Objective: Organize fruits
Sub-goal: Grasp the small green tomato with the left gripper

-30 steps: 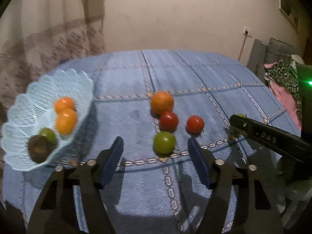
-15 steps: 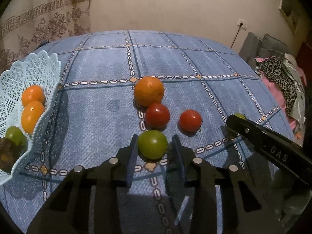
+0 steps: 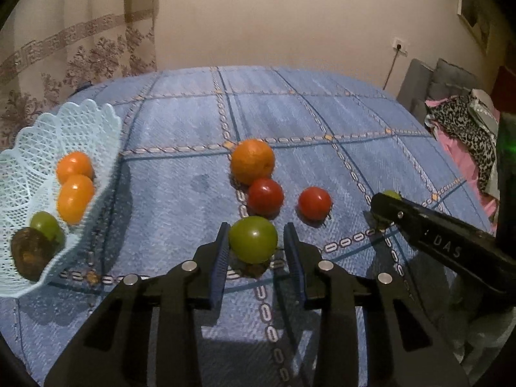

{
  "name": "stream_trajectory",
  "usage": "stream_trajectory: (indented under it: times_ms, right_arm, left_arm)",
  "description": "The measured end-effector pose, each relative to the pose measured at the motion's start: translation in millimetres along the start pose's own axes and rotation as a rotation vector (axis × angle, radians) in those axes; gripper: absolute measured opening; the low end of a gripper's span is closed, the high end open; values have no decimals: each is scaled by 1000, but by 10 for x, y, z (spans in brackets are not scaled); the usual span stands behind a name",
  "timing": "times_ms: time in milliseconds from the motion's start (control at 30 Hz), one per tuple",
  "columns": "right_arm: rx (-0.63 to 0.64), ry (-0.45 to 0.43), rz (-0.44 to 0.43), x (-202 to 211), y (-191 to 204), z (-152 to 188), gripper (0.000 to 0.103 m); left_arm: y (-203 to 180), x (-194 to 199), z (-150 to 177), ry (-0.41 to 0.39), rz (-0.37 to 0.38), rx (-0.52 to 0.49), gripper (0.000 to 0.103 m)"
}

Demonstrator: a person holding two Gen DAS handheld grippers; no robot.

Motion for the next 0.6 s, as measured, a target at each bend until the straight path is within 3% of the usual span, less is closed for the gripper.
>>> stream_trajectory:
  times_ms: [333,600]
  right_arm:
    - [18,3,2,-21,47,21,30]
    - [20,5,2,-40,54,26,30]
  left_arm:
    - [297,280,-119,-89,-68,55,34]
    - [431,318,-92,-88,-67,86,34]
Point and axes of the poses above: each gripper's, at about its wrist camera, not at the fingertips, and x roughly against the way its jaws point, y to its left, z to its underside, the point moved 10 cm from there along -x, roughly the way its jaws point, and after that the axes turned 13 degrees about -z, right-handed, at the moved point
